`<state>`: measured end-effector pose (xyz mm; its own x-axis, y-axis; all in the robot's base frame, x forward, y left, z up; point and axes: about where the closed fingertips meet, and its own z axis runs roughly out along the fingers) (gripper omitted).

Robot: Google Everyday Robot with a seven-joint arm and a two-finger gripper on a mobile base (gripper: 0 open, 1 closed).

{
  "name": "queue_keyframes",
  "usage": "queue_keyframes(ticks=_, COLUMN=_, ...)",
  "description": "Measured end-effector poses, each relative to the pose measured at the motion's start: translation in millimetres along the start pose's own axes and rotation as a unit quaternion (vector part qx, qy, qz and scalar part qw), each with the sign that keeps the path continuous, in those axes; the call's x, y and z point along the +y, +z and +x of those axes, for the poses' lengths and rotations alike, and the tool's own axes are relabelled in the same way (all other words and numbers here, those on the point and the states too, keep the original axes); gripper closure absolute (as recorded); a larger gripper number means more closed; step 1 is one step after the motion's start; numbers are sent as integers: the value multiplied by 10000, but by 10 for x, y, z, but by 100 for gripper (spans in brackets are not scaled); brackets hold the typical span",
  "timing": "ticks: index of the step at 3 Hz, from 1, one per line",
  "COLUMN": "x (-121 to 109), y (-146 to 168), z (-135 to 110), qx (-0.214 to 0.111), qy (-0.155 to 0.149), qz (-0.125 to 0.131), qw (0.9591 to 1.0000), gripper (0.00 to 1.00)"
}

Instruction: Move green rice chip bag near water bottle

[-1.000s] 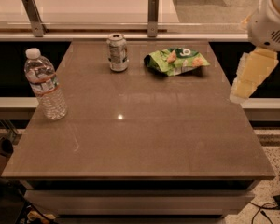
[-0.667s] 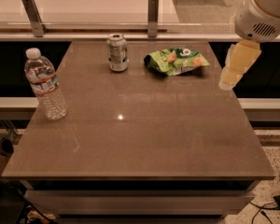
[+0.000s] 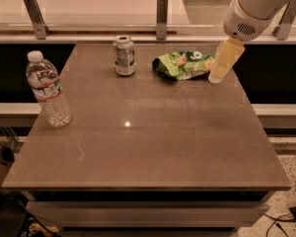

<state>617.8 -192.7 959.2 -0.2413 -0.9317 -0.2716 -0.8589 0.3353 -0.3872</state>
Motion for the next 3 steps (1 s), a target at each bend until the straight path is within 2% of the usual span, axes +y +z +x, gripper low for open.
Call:
queue_keyframes(ticks=2, x=-231, y=494, z=-258, qx=-515, qy=129, qz=-142, qw=9985, gripper=0)
queue_keyframes(ticks=3, x=-290, y=689, z=-380, qx=-548, qy=227, qz=-94, qw=9982, gripper=0)
